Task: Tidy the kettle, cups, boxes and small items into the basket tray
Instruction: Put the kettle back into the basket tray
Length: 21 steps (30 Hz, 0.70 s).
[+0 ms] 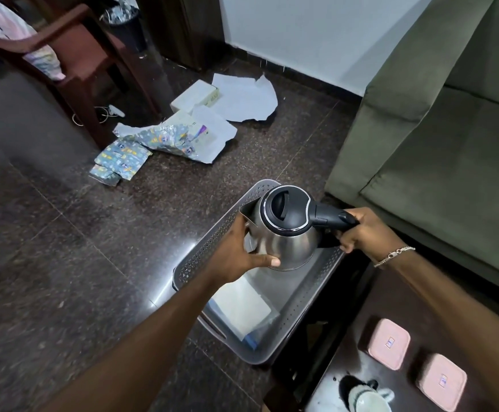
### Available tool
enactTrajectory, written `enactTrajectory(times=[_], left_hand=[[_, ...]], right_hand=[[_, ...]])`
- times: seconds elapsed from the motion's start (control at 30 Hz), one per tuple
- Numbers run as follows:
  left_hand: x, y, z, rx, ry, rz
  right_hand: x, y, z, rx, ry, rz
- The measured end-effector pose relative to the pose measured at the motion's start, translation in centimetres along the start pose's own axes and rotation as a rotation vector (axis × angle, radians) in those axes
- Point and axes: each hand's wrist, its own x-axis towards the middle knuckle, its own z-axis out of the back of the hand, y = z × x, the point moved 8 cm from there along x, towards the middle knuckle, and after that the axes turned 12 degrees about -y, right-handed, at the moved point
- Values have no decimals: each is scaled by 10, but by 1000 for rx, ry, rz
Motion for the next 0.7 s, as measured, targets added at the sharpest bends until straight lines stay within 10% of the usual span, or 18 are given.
enactTrajectory(times=[0.27, 0.5, 0.7], left_hand=[[-21, 14, 10, 42, 16, 138], [-46, 48, 35, 780, 71, 184], [-56, 71, 41, 1110, 140, 258]], right_hand=[[-27, 4, 1, 53, -89, 28], [-118, 18, 21, -205, -767, 382], [-140, -5, -125, -272, -252, 322]])
